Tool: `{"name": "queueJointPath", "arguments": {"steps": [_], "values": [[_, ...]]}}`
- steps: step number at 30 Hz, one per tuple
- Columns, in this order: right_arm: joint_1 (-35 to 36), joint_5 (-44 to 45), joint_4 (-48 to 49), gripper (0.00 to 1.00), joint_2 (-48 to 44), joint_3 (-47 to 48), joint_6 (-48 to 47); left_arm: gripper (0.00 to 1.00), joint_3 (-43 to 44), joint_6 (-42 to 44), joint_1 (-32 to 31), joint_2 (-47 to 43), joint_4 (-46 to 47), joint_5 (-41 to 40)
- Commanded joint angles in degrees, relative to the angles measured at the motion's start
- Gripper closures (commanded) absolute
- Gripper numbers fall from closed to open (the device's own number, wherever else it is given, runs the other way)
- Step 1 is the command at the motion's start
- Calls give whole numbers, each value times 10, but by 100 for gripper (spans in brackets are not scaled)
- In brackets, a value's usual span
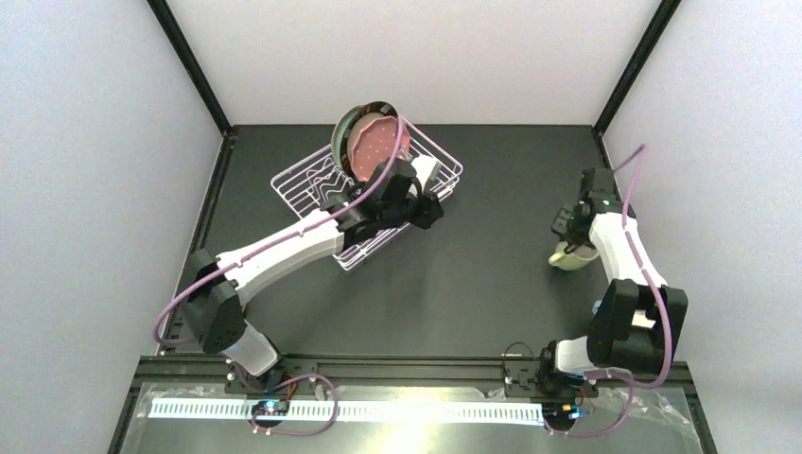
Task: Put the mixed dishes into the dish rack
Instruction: Place the cup at the center of the board.
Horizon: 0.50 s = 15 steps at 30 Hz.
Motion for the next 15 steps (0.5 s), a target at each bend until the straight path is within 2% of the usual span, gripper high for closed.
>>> {"name": "queueJointPath", "arguments": {"steps": [1,8,15], "values": [[73,-25,10,100,6,41,-70,35,62,9,-2,14,-60,25],[197,-32,17,100,16,65,-123,35,127,18,8,38,-139,46],[293,-33,17,100,19,81,-167,35,142,-3,39,39,-186,67]]}}
